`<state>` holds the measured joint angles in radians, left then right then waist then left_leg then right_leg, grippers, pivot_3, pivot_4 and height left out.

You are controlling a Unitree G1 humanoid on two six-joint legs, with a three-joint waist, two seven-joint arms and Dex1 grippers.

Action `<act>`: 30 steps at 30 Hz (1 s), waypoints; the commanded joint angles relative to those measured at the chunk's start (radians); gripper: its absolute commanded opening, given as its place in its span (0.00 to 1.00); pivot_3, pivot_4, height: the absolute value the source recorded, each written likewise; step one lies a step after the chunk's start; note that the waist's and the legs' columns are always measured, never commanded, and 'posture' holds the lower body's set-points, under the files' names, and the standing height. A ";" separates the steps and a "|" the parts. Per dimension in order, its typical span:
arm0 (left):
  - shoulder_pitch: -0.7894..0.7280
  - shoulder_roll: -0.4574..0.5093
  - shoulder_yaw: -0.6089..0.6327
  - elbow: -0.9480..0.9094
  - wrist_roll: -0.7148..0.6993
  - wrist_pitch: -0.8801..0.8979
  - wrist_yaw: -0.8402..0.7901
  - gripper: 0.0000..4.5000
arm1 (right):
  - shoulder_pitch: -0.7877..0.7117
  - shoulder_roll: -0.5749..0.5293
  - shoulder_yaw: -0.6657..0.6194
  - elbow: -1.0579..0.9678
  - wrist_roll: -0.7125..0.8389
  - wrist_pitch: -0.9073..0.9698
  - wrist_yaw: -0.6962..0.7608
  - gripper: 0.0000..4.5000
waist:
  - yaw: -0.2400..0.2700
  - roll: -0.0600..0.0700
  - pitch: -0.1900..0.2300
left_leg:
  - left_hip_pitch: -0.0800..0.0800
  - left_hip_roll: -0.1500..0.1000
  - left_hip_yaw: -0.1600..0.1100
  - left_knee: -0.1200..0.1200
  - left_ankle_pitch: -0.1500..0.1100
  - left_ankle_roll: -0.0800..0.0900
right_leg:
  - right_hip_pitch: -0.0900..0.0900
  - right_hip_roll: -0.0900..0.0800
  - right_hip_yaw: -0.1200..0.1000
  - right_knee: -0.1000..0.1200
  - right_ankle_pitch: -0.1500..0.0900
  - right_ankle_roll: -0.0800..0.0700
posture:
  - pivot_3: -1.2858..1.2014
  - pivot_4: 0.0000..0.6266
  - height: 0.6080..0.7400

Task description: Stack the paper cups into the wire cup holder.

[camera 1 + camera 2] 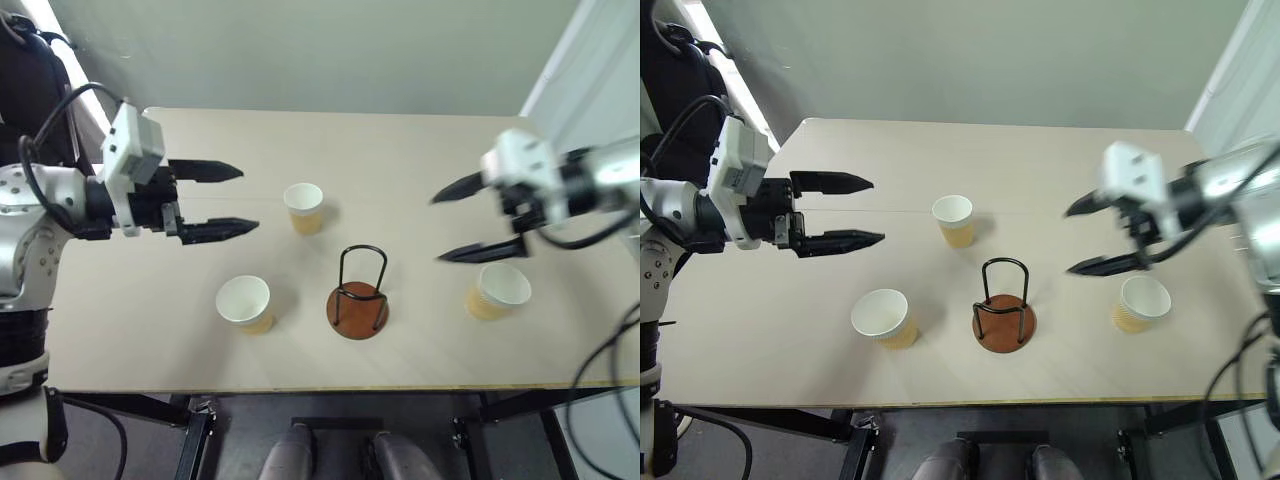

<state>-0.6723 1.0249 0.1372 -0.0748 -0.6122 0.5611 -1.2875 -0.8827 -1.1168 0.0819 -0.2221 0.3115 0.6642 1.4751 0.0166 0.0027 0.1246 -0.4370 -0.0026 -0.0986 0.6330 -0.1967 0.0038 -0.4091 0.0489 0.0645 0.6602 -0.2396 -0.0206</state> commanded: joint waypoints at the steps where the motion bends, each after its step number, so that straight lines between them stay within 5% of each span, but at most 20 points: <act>1: -0.001 -0.001 -0.046 -0.084 -0.009 -0.010 -0.057 1.00 | 0.153 -0.110 -0.093 -0.079 0.032 0.031 0.022 0.99 | 0.000 -0.003 -0.001 | 0.001 0.000 0.000 0.000 -0.001 -0.001 | 0.001 0.000 0.000 0.000 -0.001 0.000 | 0.52 0.24 1.00; 7: -0.027 -0.024 -0.101 -0.090 0.022 -0.029 -0.089 1.00 | 0.400 -0.173 -0.130 -0.123 -0.006 0.019 -0.066 0.99 | -0.013 -0.002 0.001 | 0.003 0.000 0.002 0.000 -0.001 -0.002 | 0.001 0.000 0.001 0.003 -0.003 0.003 | 0.52 0.24 1.00; 25: 0.081 0.000 -0.025 -0.193 0.000 0.023 -0.015 1.00 | 0.454 -0.078 0.060 0.056 -0.119 -0.102 -0.147 0.99 | -0.010 -0.002 0.001 | 0.002 0.000 0.001 0.012 -0.003 0.005 | 0.006 0.001 0.002 0.002 -0.001 0.010 | 0.52 0.24 1.00; 30: 0.102 0.012 0.000 -0.212 -0.010 0.042 0.008 1.00 | 0.409 -0.047 0.102 0.109 -0.158 -0.139 -0.134 0.70 | -0.010 -0.002 0.001 | 0.002 0.000 0.001 0.013 -0.003 0.005 | 0.007 0.001 0.002 0.003 0.000 0.010 | 0.52 0.24 1.00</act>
<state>-0.5675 1.0204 0.0996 -0.2581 -0.6053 0.5966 -1.2866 -0.4438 -1.1583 0.1855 -0.1115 0.1672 0.5448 1.3357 0.0063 0.0009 0.1259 -0.4346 -0.0026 -0.0974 0.6461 -0.1996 0.0091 -0.4022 0.0495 0.0662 0.6628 -0.2398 -0.0103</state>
